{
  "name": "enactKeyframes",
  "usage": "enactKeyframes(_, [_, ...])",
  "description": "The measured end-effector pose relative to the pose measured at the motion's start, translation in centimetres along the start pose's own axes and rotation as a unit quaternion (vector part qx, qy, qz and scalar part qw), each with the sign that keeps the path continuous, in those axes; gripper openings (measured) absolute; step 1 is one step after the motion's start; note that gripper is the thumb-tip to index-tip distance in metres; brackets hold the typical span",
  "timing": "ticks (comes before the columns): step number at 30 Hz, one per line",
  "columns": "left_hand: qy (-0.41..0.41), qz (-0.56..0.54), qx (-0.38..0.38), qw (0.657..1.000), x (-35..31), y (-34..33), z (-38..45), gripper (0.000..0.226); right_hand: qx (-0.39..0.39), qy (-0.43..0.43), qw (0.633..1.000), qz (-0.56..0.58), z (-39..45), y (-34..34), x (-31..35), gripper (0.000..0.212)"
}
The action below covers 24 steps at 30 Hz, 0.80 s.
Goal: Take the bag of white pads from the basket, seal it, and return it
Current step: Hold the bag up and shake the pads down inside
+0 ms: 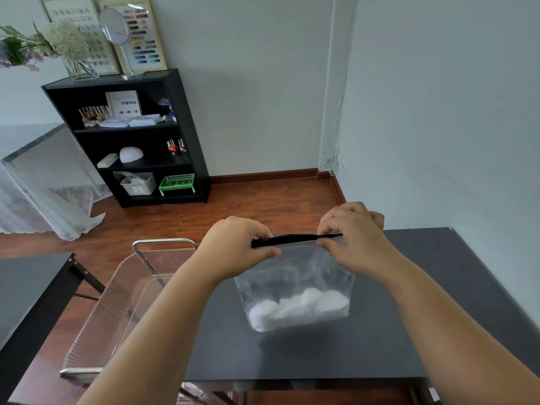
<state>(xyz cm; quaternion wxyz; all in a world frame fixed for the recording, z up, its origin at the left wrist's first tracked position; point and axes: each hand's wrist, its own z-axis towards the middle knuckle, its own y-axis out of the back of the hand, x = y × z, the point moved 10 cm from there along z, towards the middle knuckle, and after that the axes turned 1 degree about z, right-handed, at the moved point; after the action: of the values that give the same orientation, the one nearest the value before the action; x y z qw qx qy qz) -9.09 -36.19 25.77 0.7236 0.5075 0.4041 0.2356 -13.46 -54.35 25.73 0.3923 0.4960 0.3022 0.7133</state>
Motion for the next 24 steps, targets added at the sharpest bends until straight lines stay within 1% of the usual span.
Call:
enactKeyframes(3, [0.022, -0.057, -0.011, 0.998, 1.5, 0.5, -0.5, 0.015, 0.009, -0.020, 1.000, -0.006, -0.1, 0.0, -0.9, 0.016])
enactKeyframes(5, [0.018, -0.086, -0.026, 0.996, 1.6, 0.6, -0.8, 0.012, 0.016, -0.027, 1.000, -0.005, -0.1, -0.1, -1.1, 0.019])
enactKeyframes(6, [0.014, -0.092, -0.032, 0.995, 1.5, 0.5, -0.9, 0.011, 0.018, -0.027, 0.999, -0.008, -0.2, -0.1, -0.9, 0.017])
enactKeyframes(8, [0.001, -0.104, -0.034, 0.994, 1.2, 0.4, -1.0, 0.012, 0.028, -0.016, 0.999, -0.026, -0.1, -0.3, -0.5, 0.006])
enactKeyframes(10, [-0.017, -0.113, -0.032, 0.993, 0.6, 0.1, -1.1, 0.013, 0.043, 0.008, 0.998, -0.037, 0.0, -1.0, 0.7, 0.019])
enactKeyframes(13, [-0.033, -0.118, -0.032, 0.992, -0.2, -0.1, -1.0, 0.014, 0.050, 0.031, 0.997, -0.048, 0.4, -2.0, 2.3, 0.011])
enactKeyframes(15, [-0.034, -0.124, -0.023, 0.991, -0.5, -0.3, -0.9, 0.014, 0.044, 0.038, 0.997, -0.050, 0.5, -2.2, 2.8, 0.011])
enactKeyframes(18, [-0.019, -0.144, -0.010, 0.989, -0.2, -0.3, -1.1, 0.011, 0.035, 0.039, 0.998, -0.030, 0.5, -1.8, 2.6, 0.022])
enactKeyframes(20, [0.003, -0.164, -0.013, 0.986, 0.6, -0.2, -1.4, 0.015, 0.040, 0.030, 0.999, -0.016, 0.4, -1.6, 2.3, 0.029])
enactKeyframes(24, [0.037, -0.195, -0.029, 0.980, 2.1, 0.0, -1.9, 0.016, 0.035, -0.009, 0.999, 0.040, 0.2, -0.9, 1.0, 0.029])
